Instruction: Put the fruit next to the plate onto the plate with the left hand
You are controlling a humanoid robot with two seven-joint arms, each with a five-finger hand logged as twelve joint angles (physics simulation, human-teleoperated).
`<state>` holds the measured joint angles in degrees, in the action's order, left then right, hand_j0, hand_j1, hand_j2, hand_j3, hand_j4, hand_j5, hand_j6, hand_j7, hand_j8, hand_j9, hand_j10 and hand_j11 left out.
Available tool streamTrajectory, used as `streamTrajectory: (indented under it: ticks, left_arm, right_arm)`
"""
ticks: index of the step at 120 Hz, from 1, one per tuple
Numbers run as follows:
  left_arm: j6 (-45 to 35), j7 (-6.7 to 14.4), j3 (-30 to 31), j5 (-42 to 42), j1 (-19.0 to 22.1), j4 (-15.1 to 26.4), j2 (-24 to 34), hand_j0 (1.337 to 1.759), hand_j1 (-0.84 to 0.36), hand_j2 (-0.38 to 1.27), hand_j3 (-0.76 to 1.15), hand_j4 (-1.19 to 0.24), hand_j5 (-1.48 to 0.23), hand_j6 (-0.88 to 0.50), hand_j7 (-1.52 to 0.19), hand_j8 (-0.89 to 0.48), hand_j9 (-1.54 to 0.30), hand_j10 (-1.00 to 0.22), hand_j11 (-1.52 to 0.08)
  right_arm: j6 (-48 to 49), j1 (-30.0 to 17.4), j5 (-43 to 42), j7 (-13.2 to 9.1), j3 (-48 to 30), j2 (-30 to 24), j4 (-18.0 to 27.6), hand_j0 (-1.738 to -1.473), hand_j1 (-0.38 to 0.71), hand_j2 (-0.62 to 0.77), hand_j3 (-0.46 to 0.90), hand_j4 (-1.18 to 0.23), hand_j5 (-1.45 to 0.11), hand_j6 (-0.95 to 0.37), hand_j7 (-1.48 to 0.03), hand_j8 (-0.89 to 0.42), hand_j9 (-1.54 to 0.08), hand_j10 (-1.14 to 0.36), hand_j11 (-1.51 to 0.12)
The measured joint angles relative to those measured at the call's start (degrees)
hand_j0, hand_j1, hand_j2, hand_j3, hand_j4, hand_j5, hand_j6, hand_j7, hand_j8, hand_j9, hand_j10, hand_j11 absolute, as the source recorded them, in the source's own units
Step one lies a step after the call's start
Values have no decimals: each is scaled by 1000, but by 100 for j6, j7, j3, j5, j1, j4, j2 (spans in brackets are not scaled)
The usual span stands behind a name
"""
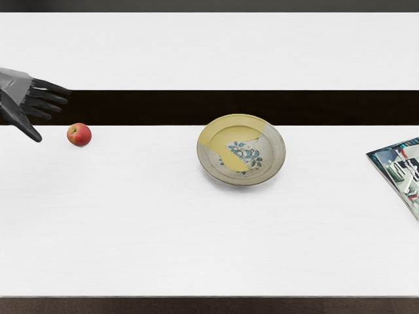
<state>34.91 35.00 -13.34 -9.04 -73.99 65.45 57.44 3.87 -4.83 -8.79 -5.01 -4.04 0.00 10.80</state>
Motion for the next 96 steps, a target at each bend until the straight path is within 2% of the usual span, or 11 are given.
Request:
streamTrajectory:
  ticks: [9,24,46,56,65,78,86,96]
  left_arm:
    - [7,0,1,5,0,-2,-69,1658,241,18,0,-93,-118,-93,-118,-93,-118,-92,-118]
    - [-50,0,35,-380,-83,6,-1009,1658,240,18,0,-94,-119,-94,-119,-94,-119,-93,-119]
    - [-1566,0,144,-1990,-172,21,-1543,1658,232,20,0,-101,-128,-101,-128,-101,-128,-100,-127]
    - [-2635,0,581,-2689,-303,22,-1640,1658,225,21,0,-107,-135,-108,-135,-107,-135,-106,-135]
    - [-3190,0,1023,-3093,-312,25,-1794,1658,216,23,0,-114,-145,-115,-145,-115,-145,-114,-145]
    - [-3505,0,1986,-3338,-746,36,-2085,1658,207,25,0,-122,-155,-123,-155,-123,-155,-122,-155]
    - [-3585,0,2440,-3400,-815,53,-2128,1658,203,26,0,-126,-160,-127,-160,-127,-160,-126,-160]
    - [-3646,0,2875,-3438,-769,69,-2484,1658,199,27,0,-130,-165,-131,-164,-131,-164,-129,-164]
  right_arm:
    - [-3,0,0,0,0,0,0,-1658,-325,-4,0,-20,-26,-20,-26,-20,-26,-20,-26]
    - [-3,0,0,0,0,0,0,-1658,-325,-4,0,-20,-26,-20,-26,-20,-26,-20,-26]
    - [-2,0,0,0,0,0,1,-1658,-325,-4,0,-20,-26,-20,-26,-20,-26,-20,-26]
    - [-2,0,0,0,0,0,1,-1658,-325,-4,0,-20,-26,-20,-26,-20,-26,-20,-26]
    - [-1,0,0,0,0,0,1,-1658,-325,-4,0,-20,-26,-20,-26,-20,-26,-20,-26]
    - [-1,0,0,0,0,0,1,-1658,-325,-4,0,-20,-26,-20,-26,-20,-26,-20,-26]
    - [0,0,0,0,0,0,1,-1658,-325,-4,0,-20,-26,-20,-26,-20,-26,-20,-26]
    - [0,0,0,0,0,0,1,-1658,-325,-4,0,-20,-26,-20,-26,-20,-26,-20,-26]
